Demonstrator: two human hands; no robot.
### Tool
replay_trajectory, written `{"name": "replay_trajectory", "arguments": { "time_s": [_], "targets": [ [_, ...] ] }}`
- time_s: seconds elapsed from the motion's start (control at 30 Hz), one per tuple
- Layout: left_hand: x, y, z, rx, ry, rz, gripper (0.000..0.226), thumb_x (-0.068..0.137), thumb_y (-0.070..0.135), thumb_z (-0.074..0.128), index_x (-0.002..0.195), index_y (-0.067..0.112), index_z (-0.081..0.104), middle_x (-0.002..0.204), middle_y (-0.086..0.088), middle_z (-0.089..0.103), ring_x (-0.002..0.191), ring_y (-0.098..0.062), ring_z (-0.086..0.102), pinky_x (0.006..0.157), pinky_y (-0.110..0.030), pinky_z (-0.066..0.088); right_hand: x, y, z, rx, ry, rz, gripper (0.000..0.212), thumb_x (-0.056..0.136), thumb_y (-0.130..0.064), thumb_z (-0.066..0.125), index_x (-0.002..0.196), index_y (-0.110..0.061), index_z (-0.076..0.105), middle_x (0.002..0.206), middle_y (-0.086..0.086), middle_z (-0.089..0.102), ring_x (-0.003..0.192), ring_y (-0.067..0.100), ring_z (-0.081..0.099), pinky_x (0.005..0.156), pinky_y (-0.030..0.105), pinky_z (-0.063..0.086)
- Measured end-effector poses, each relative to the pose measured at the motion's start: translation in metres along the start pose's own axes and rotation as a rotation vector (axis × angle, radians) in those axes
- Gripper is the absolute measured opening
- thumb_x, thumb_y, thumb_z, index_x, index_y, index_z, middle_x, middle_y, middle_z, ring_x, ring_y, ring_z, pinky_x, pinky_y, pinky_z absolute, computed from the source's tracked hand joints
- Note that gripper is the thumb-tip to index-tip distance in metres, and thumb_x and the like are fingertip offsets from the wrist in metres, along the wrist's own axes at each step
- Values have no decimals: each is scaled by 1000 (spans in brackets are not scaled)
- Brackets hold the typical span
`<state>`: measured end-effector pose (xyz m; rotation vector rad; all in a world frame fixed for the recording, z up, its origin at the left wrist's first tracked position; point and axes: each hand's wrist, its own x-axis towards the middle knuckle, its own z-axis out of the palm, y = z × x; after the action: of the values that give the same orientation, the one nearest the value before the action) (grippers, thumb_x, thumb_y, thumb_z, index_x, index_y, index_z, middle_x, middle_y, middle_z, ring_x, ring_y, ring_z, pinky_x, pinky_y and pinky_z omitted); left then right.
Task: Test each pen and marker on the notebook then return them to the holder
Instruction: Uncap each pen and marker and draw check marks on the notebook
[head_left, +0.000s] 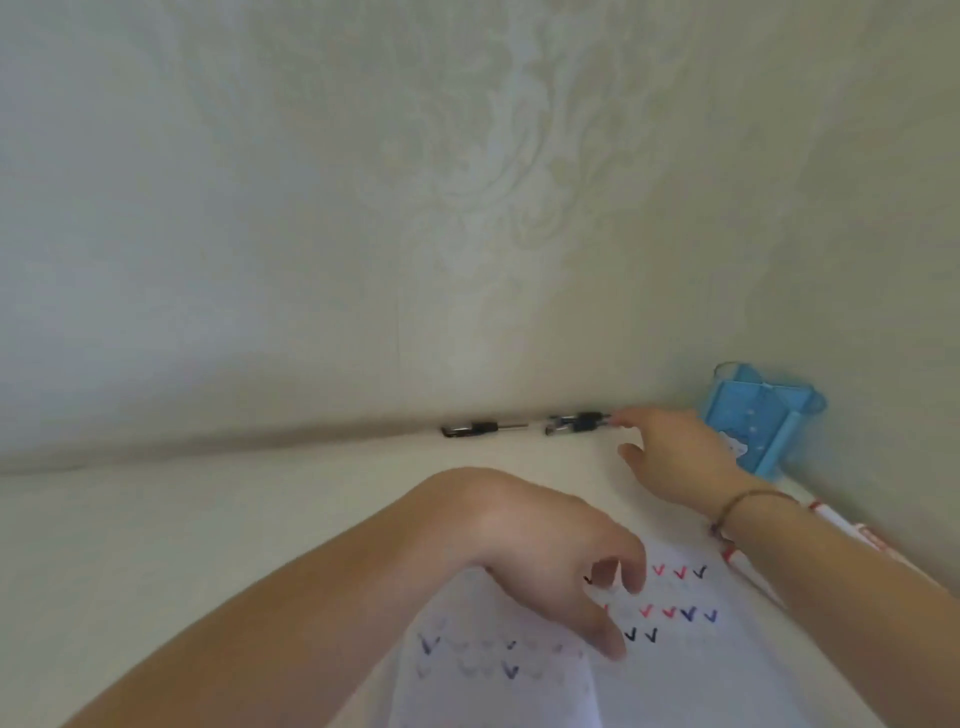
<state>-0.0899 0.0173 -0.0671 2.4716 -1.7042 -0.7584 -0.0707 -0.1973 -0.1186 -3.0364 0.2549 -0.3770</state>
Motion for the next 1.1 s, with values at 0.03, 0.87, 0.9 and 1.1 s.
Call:
{"name": "replay_trajectory", "arguments": {
  "time_s": [0.03, 0.87, 0.9, 1.1],
  "targets": [
    [5, 5, 0, 34, -86, 2, 52, 88, 54, 61, 130, 28, 47, 120, 10, 56, 101, -12, 53, 69, -21, 40, 8, -3, 6, 0, 25, -52, 36, 93, -25, 53, 129, -25, 56, 130, 0, 60, 113, 24, 56, 90, 36, 48],
    [31, -58, 32, 0, 781, -337, 51, 88, 62, 50, 127, 30, 47, 121, 12, 53, 117, -11, 49, 86, -27, 41, -32, -42, 13, 134, -30, -302, 17, 94, -23, 49, 104, -34, 57, 95, -9, 59, 88, 15, 51, 77, 35, 44],
    [30, -55, 31, 21, 762, -309, 43, 90, 62, 48, 118, 29, 51, 114, 10, 57, 112, -13, 52, 83, -28, 42, -40, -45, 8, 183, -2, -289, 20, 93, -19, 48, 103, -33, 58, 94, -9, 58, 85, 15, 53, 73, 36, 47],
    [25, -33, 29, 16, 646, -20, 38, 94, 61, 37, 97, 31, 60, 68, 12, 53, 66, -1, 47, 61, -28, 38, -109, -31, -21, 390, 112, -256, 18, 97, -33, 49, 99, -29, 66, 81, -14, 63, 75, 3, 56, 65, 18, 45]
  ]
}}
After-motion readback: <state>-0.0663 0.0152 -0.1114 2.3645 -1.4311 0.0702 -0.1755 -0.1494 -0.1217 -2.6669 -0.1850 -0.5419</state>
